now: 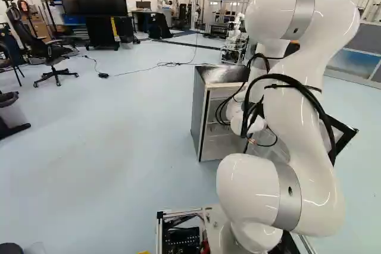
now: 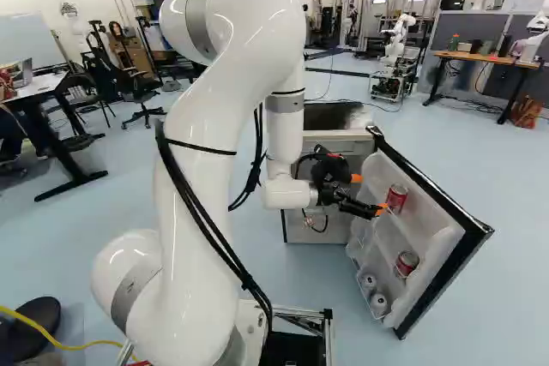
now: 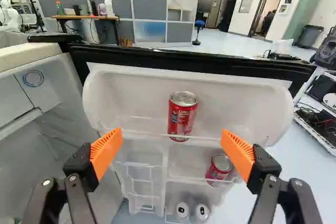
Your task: Grab a drink from the fridge
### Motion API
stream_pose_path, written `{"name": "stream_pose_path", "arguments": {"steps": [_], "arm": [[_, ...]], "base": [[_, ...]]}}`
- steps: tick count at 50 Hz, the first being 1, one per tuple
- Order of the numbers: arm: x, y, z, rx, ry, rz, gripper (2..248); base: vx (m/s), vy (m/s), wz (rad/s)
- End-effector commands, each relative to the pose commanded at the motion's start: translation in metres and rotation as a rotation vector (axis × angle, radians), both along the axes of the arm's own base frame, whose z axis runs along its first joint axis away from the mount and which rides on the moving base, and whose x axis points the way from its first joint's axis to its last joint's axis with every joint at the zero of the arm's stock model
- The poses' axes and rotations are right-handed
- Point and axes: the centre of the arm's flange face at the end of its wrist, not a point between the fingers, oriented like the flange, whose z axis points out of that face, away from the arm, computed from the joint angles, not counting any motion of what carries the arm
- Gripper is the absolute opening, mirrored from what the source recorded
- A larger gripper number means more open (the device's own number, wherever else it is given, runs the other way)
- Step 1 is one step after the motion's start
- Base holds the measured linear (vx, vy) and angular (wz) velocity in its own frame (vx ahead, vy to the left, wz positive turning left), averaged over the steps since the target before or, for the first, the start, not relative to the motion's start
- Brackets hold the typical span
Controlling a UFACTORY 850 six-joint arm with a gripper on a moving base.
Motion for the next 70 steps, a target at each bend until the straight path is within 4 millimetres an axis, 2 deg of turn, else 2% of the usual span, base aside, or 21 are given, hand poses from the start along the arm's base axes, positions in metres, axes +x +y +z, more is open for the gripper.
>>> {"name": "stream_pose_path", "arguments": {"steps": [20, 51, 70], "arm": [[0.001, -0.002, 0.000, 0.016, -0.049, -0.016, 247], [0.018, -0.048, -0.007, -0.005, -0.091, -0.093, 247], [0.018, -0.065, -0.008, -0.007, -0.100, -0.082, 247]], "base": [[0.000, 0.000, 0.000], [0.000, 0.000, 0.000], [0.000, 0.000, 0.000]]}}
